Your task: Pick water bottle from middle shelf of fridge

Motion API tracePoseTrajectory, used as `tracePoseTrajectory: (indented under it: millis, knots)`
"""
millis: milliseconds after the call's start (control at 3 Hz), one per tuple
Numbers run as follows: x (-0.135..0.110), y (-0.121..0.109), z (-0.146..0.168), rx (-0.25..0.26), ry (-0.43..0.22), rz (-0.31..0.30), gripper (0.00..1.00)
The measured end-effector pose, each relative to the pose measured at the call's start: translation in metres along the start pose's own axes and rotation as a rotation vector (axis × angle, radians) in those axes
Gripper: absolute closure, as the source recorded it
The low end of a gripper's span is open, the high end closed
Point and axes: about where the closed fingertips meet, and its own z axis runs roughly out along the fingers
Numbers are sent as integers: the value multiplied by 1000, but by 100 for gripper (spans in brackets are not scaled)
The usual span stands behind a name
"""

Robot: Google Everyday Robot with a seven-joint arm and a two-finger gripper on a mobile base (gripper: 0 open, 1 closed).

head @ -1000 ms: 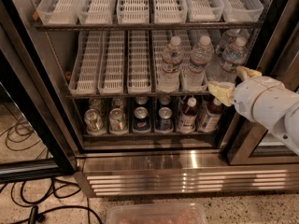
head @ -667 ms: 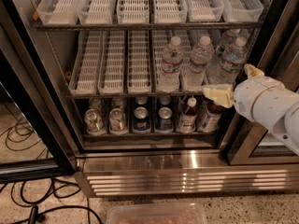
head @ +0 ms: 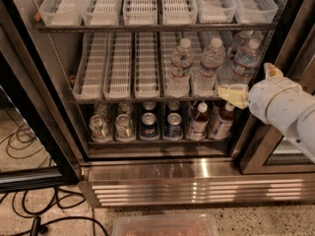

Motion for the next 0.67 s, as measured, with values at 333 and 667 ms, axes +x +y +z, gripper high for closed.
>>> tracePoseTrajectory:
  millis: [333,667]
  knots:
    - [-1,-22,11,71,-22,12,21]
    - [-2,-36,20,118,-39,16,20]
